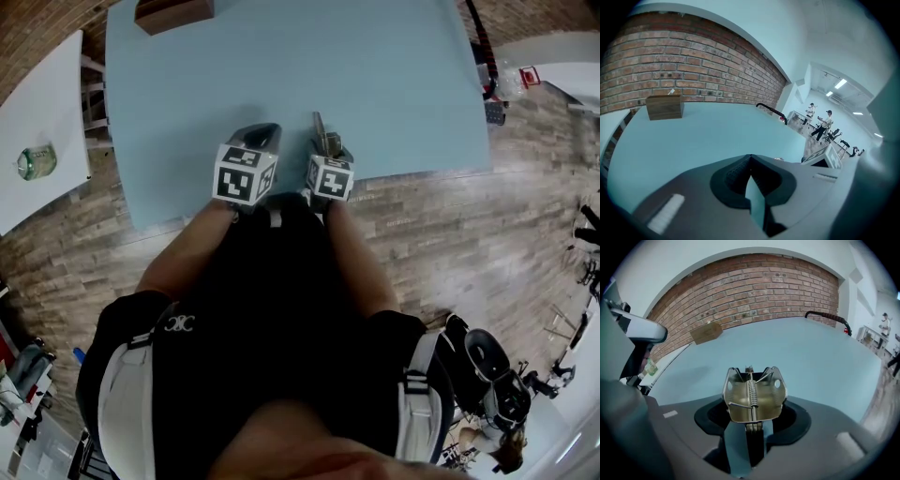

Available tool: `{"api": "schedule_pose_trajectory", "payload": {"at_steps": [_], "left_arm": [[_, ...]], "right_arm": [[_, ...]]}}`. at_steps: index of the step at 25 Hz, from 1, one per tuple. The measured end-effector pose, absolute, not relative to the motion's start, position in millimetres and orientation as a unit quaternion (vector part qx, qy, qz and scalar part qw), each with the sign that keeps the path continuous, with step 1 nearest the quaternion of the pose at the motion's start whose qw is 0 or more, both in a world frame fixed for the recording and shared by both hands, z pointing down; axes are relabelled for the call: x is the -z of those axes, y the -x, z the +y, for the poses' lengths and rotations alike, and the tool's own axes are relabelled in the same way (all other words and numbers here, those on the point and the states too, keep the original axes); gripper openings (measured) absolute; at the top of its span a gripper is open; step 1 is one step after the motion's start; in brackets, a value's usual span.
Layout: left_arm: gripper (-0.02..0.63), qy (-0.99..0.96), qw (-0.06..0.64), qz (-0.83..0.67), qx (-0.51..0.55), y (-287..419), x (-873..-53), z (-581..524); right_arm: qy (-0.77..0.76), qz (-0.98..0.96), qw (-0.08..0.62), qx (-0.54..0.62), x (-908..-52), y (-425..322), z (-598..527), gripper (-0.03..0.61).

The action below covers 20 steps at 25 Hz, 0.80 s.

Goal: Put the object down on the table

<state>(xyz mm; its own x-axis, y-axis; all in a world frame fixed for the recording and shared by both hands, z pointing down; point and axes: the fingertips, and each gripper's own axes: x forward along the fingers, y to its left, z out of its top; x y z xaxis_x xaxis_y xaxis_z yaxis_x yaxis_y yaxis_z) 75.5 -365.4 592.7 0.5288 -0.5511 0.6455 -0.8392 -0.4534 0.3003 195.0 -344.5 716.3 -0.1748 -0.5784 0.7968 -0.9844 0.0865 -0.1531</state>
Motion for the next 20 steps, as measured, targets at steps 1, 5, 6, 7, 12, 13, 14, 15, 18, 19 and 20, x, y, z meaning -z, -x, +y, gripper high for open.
{"api": "schedule_pose_trajectory", "payload": {"at_steps": [1, 5, 6, 7, 12, 13, 14, 15, 18, 19, 20], "left_arm": [[0.0, -0.82, 0.305, -0.423, -0.237, -75.4, -593.4, -365.2], [0.0, -0.82, 0.305, -0.421, -0.239, -75.4, -595.2, -363.6], [0.0, -0.82, 0.305, -0.421, -0.24, -75.6, -595.5, -363.0], [0.0, -0.82, 0.305, -0.42, -0.24, -76.1, -595.7, -362.6], [0.0, -0.822, 0.304, -0.415, -0.243, -81.0, -594.9, -361.1], [0.0, -0.823, 0.304, -0.414, -0.244, -81.9, -594.6, -360.7], [0.0, -0.823, 0.304, -0.413, -0.245, -82.5, -594.4, -360.5], [0.0, -0.824, 0.303, -0.412, -0.245, -82.6, -594.5, -360.4], [0.0, -0.823, 0.304, -0.411, -0.246, -82.0, -595.2, -360.3], [0.0, -0.823, 0.304, -0.411, -0.246, -82.0, -595.4, -360.2], [0.0, -0.824, 0.304, -0.411, -0.246, -82.0, -595.5, -360.2]], "right_arm": [[-0.58, -0.677, 0.283, -0.353, -715.7, -197.5, -344.3, 0.235], [-0.615, -0.663, 0.27, -0.331, -709.1, -213.0, -345.3, 0.245], [-0.624, -0.658, 0.267, -0.326, -707.5, -217.1, -345.7, 0.245], [-0.632, -0.652, 0.265, -0.323, -706.1, -220.6, -345.5, 0.252], [-0.658, -0.631, 0.276, -0.305, -698.9, -233.5, -343.7, 0.266], [-0.664, -0.626, 0.28, -0.297, -697.8, -236.5, -343.6, 0.283], [-0.671, -0.621, 0.284, -0.289, -697.3, -240.0, -343.7, 0.301], [-0.678, -0.615, 0.288, -0.282, -697.4, -243.4, -343.9, 0.321], [-0.684, -0.607, 0.301, -0.271, -699.7, -248.8, -344.0, 0.351], [-0.683, -0.607, 0.303, -0.271, -700.6, -249.0, -343.9, 0.353], [-0.682, -0.608, 0.303, -0.271, -700.8, -249.0, -343.9, 0.354]]}}
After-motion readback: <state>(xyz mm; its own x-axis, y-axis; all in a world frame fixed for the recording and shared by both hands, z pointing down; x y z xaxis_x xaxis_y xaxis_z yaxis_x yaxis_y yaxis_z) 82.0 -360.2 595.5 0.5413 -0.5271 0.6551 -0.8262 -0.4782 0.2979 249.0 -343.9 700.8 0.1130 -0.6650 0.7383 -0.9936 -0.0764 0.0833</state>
